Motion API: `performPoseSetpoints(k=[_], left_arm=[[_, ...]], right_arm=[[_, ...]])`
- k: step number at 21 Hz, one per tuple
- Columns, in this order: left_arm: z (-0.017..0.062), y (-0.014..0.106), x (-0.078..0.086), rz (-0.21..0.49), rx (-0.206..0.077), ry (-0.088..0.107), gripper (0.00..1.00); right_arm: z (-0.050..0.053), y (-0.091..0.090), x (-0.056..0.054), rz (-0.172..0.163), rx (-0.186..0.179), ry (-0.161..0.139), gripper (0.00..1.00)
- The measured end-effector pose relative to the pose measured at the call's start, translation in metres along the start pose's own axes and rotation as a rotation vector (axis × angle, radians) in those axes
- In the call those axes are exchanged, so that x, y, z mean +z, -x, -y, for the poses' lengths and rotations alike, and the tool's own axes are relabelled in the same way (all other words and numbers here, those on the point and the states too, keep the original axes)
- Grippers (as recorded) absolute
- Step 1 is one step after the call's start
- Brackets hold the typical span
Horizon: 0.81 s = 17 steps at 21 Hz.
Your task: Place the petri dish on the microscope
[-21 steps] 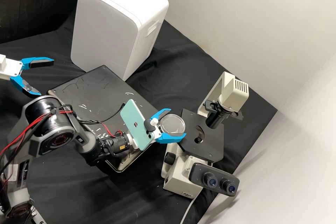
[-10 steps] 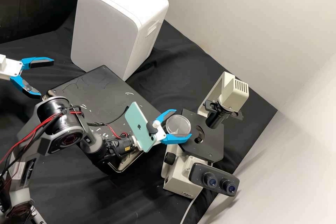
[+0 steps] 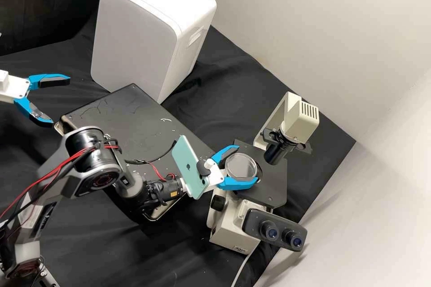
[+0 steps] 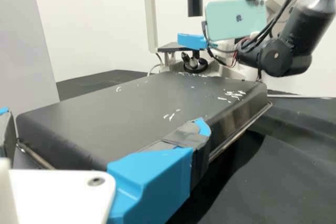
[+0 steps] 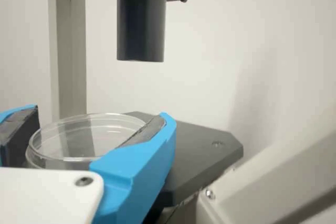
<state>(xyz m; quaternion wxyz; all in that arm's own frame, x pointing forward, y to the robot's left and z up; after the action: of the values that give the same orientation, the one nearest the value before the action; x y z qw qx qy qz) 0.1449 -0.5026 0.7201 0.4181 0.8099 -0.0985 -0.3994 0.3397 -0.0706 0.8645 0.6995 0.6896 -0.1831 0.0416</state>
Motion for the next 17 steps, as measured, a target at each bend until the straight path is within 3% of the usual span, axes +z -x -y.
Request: performPoseSetpoints(k=[9, 17], left_arm=[[0.0000, 0.000, 0.000, 0.000, 0.000, 0.000, 1.00], [0.0000, 0.000, 0.000, 0.000, 0.000, 0.000, 1.00]], right_arm=[[0.004, -0.020, 0.004, -0.010, 0.042, 0.034, 0.00], [0.008, -0.021, 0.009, -0.020, 0.063, 0.065, 0.00]])
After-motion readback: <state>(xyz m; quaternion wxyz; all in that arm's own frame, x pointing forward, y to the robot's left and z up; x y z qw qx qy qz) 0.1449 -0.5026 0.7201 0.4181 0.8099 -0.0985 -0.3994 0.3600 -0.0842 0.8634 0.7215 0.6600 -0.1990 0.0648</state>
